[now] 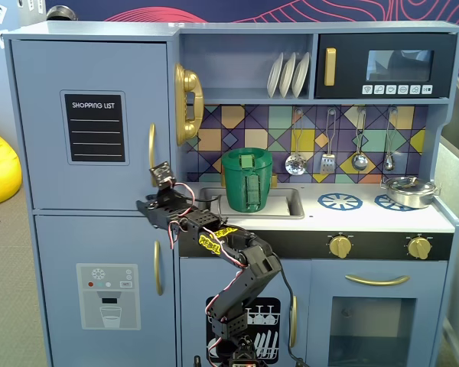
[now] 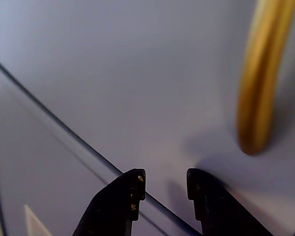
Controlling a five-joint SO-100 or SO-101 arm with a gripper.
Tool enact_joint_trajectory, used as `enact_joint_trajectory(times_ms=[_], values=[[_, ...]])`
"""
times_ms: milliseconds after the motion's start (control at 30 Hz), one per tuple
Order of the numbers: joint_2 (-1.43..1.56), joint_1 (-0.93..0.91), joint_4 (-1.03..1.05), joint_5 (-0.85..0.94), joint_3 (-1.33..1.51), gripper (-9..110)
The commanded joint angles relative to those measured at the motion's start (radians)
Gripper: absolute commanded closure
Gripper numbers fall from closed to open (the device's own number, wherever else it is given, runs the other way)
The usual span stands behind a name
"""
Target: Close the left cabinet door
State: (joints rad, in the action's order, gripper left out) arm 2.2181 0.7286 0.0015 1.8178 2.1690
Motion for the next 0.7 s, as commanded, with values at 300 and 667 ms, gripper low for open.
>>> enact_joint_trajectory(times_ms=[300,667], values=[[0.101,-0.023,-0.020,-0.011,0.066,102],[0.403,-0.120,0.235,-0.043,0.233,102]])
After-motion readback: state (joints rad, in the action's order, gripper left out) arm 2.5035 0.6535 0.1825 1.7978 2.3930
